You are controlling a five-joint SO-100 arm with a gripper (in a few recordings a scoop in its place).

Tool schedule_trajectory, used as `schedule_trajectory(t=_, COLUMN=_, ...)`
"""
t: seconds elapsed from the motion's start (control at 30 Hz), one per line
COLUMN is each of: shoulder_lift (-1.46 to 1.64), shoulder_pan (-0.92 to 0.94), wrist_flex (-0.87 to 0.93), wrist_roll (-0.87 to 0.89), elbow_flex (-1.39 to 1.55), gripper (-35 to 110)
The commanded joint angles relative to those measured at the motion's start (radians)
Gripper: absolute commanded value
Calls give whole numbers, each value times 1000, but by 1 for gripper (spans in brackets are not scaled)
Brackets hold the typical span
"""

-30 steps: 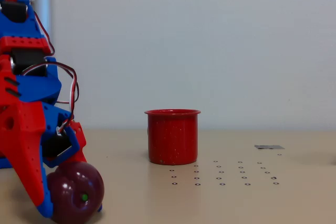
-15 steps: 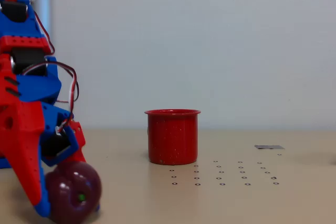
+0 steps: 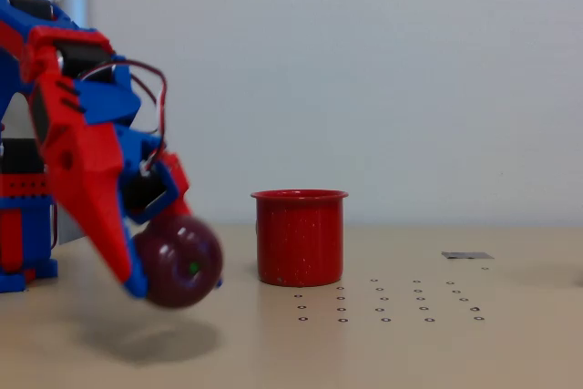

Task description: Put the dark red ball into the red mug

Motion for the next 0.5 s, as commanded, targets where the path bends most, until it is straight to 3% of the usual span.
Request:
schedule_trajectory(t=0.0, shoulder_lift=160, shoulder_pan=-49, wrist_flex=21, wrist_roll=48, elbow_flex=-18, gripper=21)
schedule_trajectory(t=0.47, shoulder_lift=437, shoulder_pan=-345, wrist_flex=275, wrist_roll=385, elbow_flex=-11, gripper=20)
